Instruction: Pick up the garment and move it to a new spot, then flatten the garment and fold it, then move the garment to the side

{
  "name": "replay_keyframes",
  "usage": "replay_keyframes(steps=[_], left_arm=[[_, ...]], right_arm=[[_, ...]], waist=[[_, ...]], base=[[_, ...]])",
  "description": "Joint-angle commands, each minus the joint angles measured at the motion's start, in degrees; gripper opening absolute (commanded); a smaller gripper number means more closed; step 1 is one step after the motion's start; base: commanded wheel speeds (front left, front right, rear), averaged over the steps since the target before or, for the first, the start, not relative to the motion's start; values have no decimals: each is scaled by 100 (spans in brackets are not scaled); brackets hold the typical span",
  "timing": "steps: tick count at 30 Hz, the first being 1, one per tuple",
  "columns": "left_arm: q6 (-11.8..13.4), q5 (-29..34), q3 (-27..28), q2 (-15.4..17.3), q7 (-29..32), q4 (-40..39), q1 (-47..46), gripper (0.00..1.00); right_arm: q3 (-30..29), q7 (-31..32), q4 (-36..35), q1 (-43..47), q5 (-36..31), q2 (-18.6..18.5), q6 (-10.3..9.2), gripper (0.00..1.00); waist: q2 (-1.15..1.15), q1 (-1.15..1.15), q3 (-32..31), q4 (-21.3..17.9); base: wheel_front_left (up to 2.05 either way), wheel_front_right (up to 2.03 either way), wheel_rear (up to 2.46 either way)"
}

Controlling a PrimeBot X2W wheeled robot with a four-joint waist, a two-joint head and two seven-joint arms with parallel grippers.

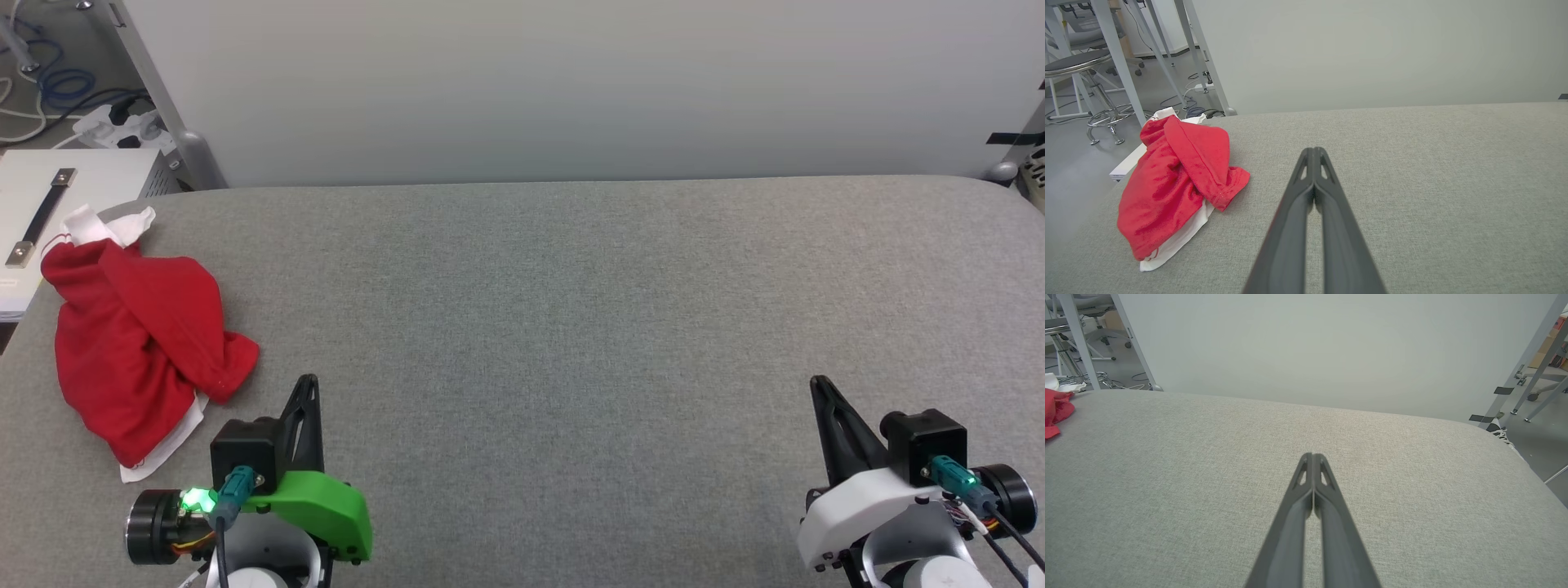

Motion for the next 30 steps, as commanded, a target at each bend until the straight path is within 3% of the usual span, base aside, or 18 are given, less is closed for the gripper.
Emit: replay_keyframes(steps=[1,18,19,30], left_arm=[[24,57,3,-32,-4,-12,-102,0],[24,57,3,-32,-4,-12,-102,0],[-1,-3,0,1,-1,0,2,100],[-10,-75,-9,-1,-88,55,4,100]], right_arm=[[-7,15,-25,-74,-54,11,-6,0],[-7,15,-25,-74,-54,11,-6,0],[0,0,1,1,4,-1,0,100],[-7,-88,65,-9,73,0,0,100]], waist=[[0,0,0,0],[0,0,0,0],[0,0,0,0],[0,0,5,-2]], base=[[0,0,0],[0,0,0],[0,0,0],[0,0,0]])
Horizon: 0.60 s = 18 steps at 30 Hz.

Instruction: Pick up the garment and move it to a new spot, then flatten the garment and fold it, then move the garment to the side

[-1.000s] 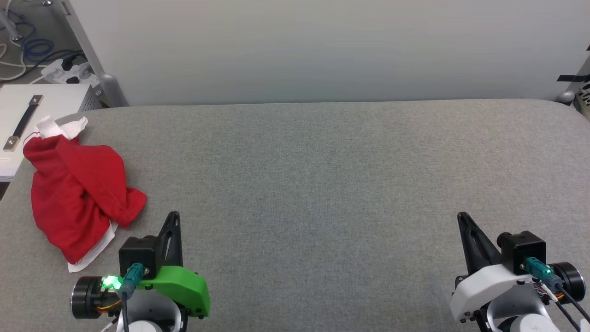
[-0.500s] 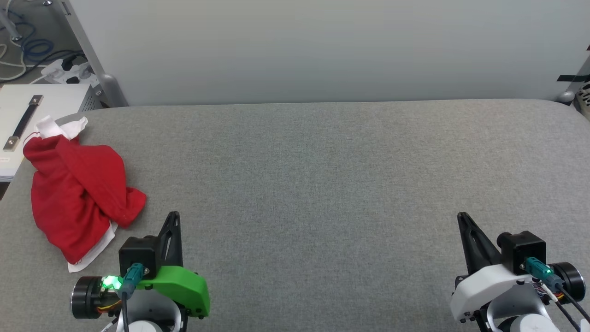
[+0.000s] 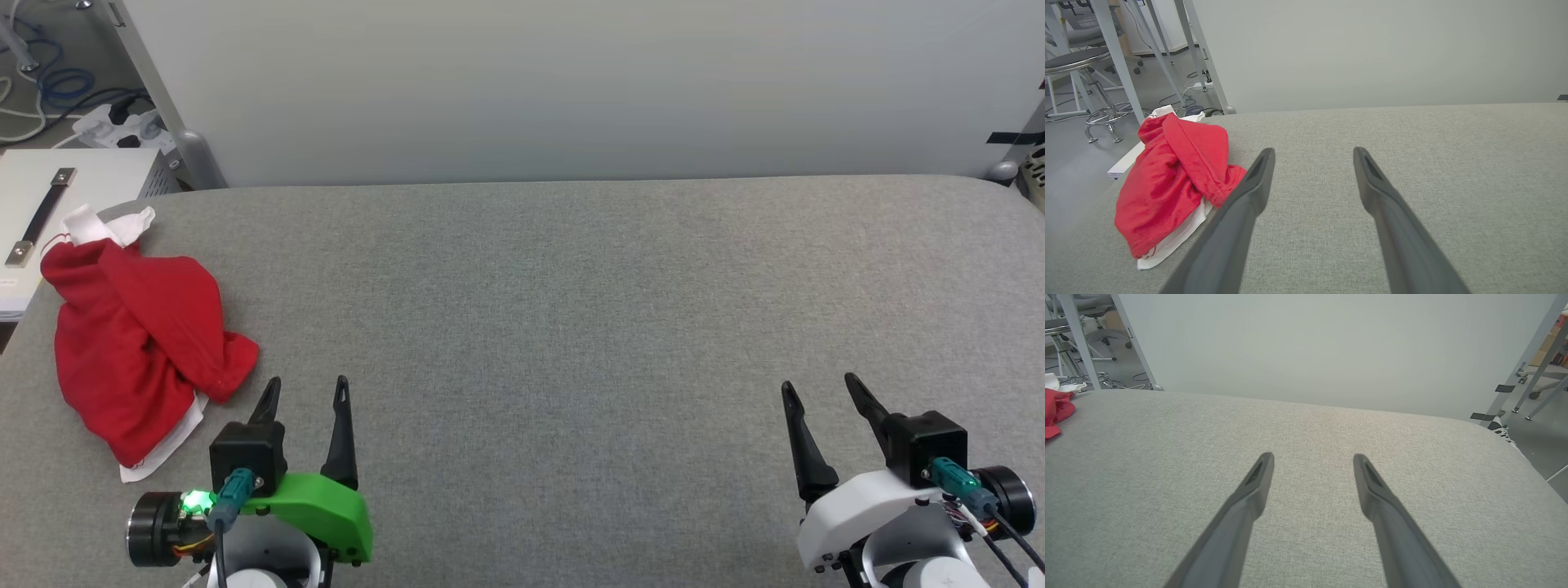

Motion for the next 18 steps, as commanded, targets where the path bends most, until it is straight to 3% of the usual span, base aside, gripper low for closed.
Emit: replay_keyframes(steps=[1,18], left_arm=[[-10,-35,-9,-2,-53,21,-3,100],[-58,-174,-45,-7,-255,124,-5,100]], right_arm=[[-12,-75,35,-14,52,1,0,100],[-56,-275,-36,-43,271,2,-1,100]], waist=[[0,-1,1,0],[0,-1,7,-14]], base=[[0,0,0],[0,0,0]])
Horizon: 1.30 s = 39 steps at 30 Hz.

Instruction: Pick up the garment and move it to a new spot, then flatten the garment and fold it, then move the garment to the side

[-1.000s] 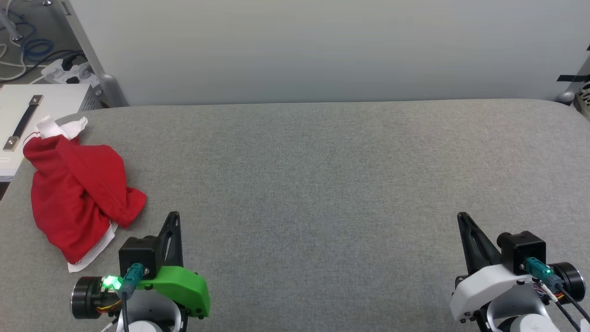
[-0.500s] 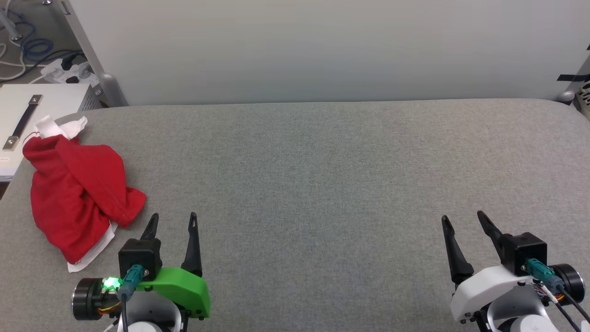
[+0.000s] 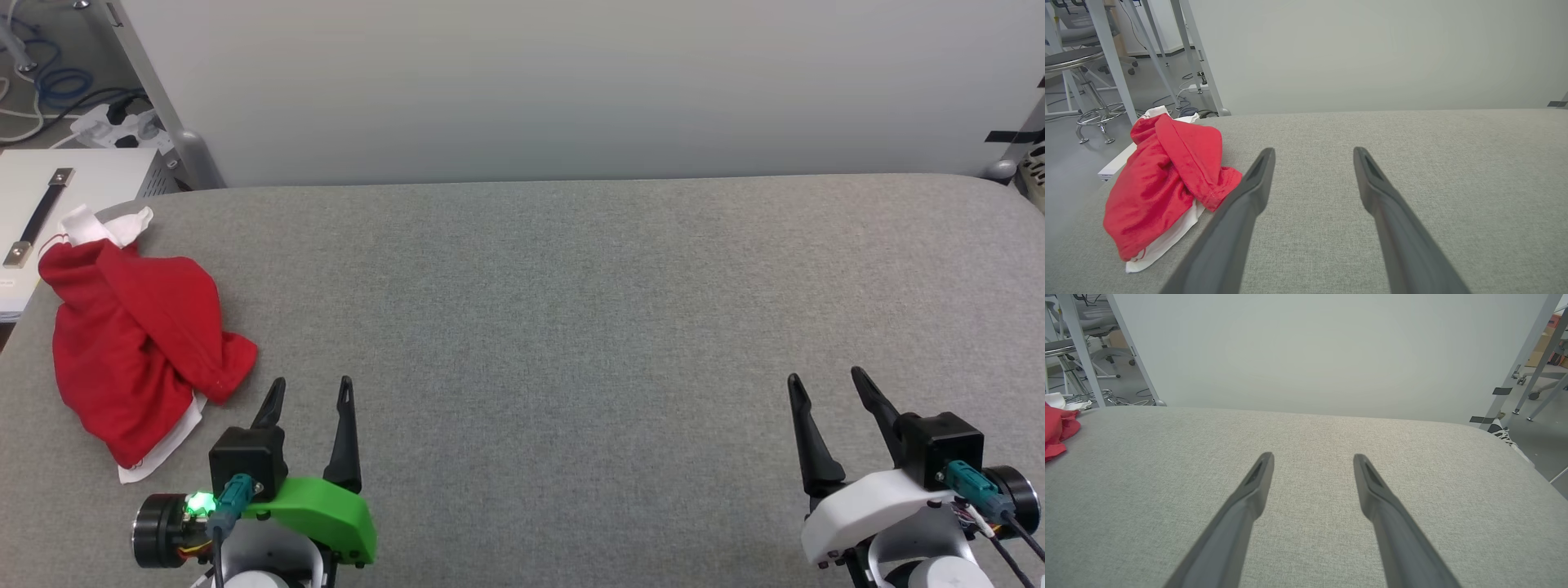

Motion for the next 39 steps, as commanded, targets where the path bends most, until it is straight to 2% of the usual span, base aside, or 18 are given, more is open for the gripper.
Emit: replay_keyframes(steps=[1,39], left_arm=[[-25,-56,-16,-7,-61,38,-6,100],[-217,-399,-142,-17,-511,264,-28,100]], right_arm=[[-16,-65,-48,-42,81,2,-1,100],[-66,-508,-93,-57,475,6,-3,100]], waist=[[0,-1,0,-1],[0,-1,47,-2]], base=[[0,0,0],[0,0,0]])
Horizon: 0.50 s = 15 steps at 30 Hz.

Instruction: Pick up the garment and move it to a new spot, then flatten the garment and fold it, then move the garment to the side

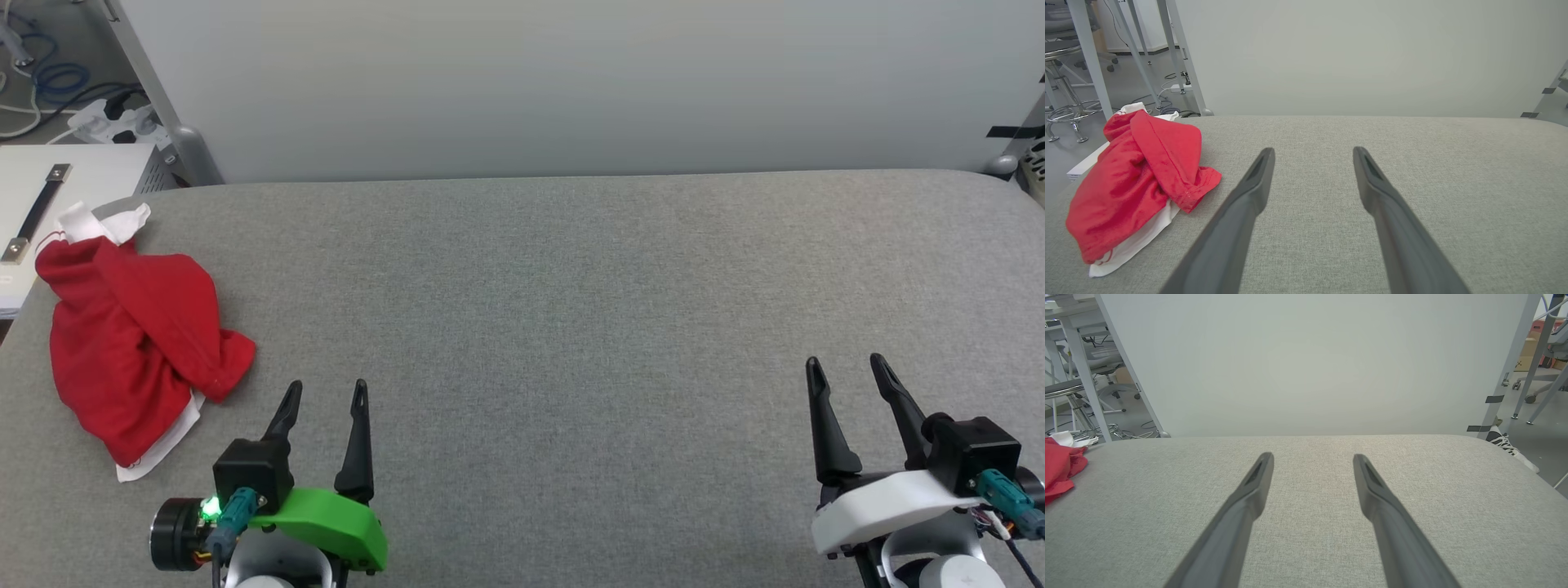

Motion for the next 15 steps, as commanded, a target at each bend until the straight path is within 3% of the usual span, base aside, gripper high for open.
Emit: replay_keyframes(steps=[1,15], left_arm=[[-45,-67,-16,-17,-62,35,-28,100],[-107,-199,-77,-20,-228,160,-80,100]], right_arm=[[10,-76,-6,-57,87,6,-3,100],[32,-240,66,-80,209,7,-4,100]], waist=[[0,0,5,0],[0,0,89,51]], base=[[0,0,0],[0,0,0]])
